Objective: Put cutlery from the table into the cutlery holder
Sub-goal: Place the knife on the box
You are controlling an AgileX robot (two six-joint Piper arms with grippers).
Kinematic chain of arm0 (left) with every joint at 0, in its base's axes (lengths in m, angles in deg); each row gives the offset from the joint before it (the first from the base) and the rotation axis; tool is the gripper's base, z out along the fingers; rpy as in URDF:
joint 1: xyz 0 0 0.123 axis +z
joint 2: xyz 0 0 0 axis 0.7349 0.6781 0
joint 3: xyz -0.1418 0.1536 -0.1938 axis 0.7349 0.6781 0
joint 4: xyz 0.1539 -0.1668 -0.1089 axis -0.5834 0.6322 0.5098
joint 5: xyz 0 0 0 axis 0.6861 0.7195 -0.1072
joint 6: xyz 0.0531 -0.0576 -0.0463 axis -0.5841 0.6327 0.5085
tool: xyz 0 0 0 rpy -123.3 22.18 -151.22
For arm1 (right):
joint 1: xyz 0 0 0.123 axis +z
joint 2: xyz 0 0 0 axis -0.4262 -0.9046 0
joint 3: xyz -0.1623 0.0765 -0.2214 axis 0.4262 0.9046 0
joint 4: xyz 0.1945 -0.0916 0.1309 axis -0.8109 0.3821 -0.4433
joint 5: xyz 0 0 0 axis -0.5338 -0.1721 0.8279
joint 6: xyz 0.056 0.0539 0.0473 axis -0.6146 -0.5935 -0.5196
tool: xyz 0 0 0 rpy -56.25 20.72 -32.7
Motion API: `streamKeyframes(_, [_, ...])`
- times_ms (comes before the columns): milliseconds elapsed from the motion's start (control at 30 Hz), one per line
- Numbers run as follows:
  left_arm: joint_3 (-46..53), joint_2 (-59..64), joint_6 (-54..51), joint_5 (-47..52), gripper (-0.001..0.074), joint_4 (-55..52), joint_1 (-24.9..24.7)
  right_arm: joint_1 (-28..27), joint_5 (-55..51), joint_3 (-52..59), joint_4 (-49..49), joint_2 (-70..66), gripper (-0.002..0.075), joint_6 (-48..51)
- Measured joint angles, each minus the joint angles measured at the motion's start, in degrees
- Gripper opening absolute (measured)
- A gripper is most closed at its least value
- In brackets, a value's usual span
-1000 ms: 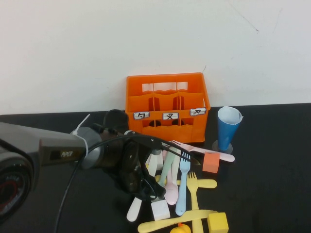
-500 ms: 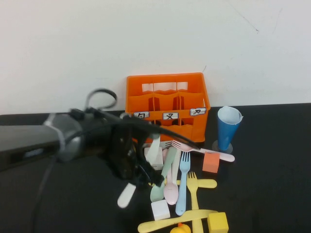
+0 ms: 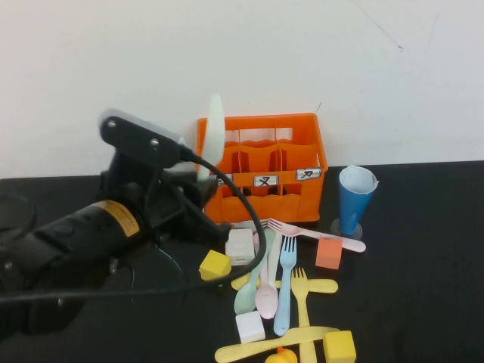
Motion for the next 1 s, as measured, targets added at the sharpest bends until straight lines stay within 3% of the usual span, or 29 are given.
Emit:
streamKeyframes(233, [3.1, 1.9, 0.0, -20.2, 0.0113, -1.4, 0.0, 0.0, 0.0, 0.0, 0.0, 0.0, -0.0003, 0.0])
streamKeyframes(400, [3.3, 8.4, 0.0, -41.1, 0.0113, -4.2, 0.0, 0.0, 0.0, 0.0, 0.0, 0.0, -0.0003, 0.0])
streamKeyframes(500, [1.9, 13.1, 1.5, -48.5, 0.0113, -5.0, 0.0, 0.0, 0.0, 0.0, 0.0, 0.0, -0.0003, 0.0])
streamKeyframes(1000, [-23.9, 37.0, 15.1, -43.7, 0.0113, -10.5, 0.0, 0.0, 0.0, 0.0, 0.0, 0.0, -0.0003, 0.0])
